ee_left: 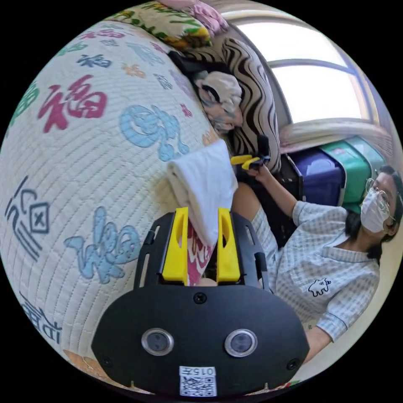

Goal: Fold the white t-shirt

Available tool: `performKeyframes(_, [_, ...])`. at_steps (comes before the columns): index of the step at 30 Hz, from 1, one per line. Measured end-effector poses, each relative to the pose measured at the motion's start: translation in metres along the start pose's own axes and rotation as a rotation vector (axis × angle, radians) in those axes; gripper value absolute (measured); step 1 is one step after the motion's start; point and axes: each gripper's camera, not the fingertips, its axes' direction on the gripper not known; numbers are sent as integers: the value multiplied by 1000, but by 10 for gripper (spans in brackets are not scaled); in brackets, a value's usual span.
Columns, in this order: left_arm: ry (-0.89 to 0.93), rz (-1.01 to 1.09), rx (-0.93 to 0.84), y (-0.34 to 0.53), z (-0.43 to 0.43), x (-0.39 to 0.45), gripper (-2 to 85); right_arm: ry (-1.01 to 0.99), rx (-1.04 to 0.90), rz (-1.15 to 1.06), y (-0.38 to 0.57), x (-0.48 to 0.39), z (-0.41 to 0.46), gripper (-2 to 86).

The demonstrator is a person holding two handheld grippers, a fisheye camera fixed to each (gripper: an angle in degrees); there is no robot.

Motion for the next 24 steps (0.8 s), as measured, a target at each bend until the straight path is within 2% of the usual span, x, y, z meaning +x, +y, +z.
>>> performKeyframes(5, [50,-82,12,14,-6,-39,131,-64,-59,42,-24,17,34,137])
performKeyframes(9, [128,-61,19,12,-3,-54,126,30,27,87,-21,20,34,139])
performKeyframes(14, [161,-15,-24,7,4,-62,114,102,-27,114,-34,28,71,122])
performKeyframes(20, [279,2,-103,-8,28,-72,87,-6,27,197,-41,52,99,80])
performKeyframes(24, [265,-15,-102,7,17,-73,59,-76,28,204,-54,50,128,47])
